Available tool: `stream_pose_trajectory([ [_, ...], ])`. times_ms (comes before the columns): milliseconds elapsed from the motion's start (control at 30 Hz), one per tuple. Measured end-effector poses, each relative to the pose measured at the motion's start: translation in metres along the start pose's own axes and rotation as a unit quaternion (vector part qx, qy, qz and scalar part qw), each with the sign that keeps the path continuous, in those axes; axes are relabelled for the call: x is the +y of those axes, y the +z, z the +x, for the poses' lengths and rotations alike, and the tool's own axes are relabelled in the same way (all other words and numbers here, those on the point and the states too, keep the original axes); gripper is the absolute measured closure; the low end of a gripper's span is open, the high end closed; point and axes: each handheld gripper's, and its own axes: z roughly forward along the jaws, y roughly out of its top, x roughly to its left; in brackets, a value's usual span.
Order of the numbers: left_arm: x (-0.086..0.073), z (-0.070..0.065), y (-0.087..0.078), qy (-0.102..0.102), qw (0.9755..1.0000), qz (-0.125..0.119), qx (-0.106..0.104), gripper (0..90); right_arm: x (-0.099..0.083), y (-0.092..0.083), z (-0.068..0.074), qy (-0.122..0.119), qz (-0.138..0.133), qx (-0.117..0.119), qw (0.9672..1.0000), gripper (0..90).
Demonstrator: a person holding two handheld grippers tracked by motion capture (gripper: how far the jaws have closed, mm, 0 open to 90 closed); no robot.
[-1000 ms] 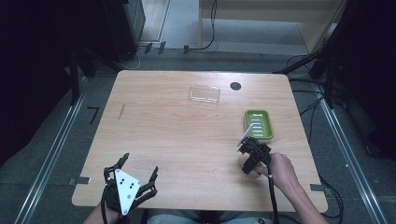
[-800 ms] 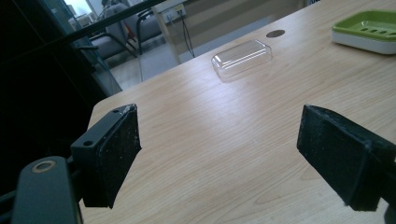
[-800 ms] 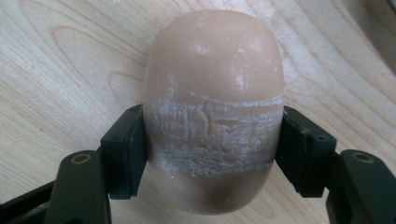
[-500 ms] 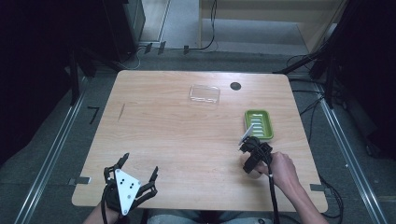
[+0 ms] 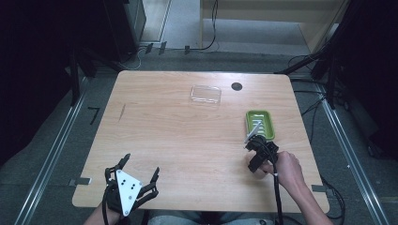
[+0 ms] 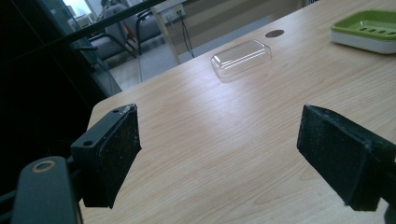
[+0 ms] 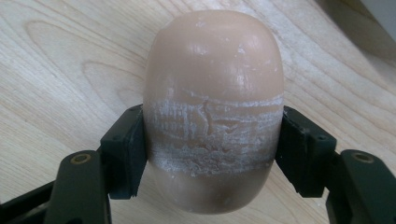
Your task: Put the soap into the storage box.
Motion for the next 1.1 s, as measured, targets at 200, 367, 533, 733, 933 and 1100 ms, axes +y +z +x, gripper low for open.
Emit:
stream_pose_trajectory([
  [200, 0.000, 0.000, 0.000, 0.000, 1.0000, -0.001, 0.000, 14.0, -0.002, -0.001, -0.007, 0.011, 0.006, 0.000, 0.9999, 33.3],
  [367, 0.000, 0.000, 0.000, 0.001, 1.0000, 0.000, 0.000, 14.0, -0.003, -0.003, -0.011, 0.020, 0.009, -0.001, 0.9998, 33.3],
  [533, 0.000, 0.000, 0.000, 0.001, 1.0000, 0.000, 0.000, 13.9, -0.005, -0.006, -0.016, 0.031, 0.004, 0.000, 0.9995, 33.3],
  [733, 0.000, 0.000, 0.000, 0.002, 1.0000, 0.000, 0.000, 14.0, -0.007, -0.010, -0.024, 0.049, 0.002, -0.001, 0.9988, 33.3],
  [933, 0.000, 0.000, 0.000, 0.002, 1.0000, -0.001, 0.000, 14.0, -0.009, -0.013, -0.032, 0.067, 0.002, 0.000, 0.9978, 33.3],
  [1100, 0.000, 0.000, 0.000, 0.002, 1.0000, 0.000, -0.001, 14.0, -0.012, -0.015, -0.037, 0.074, 0.003, 0.000, 0.9973, 33.3],
])
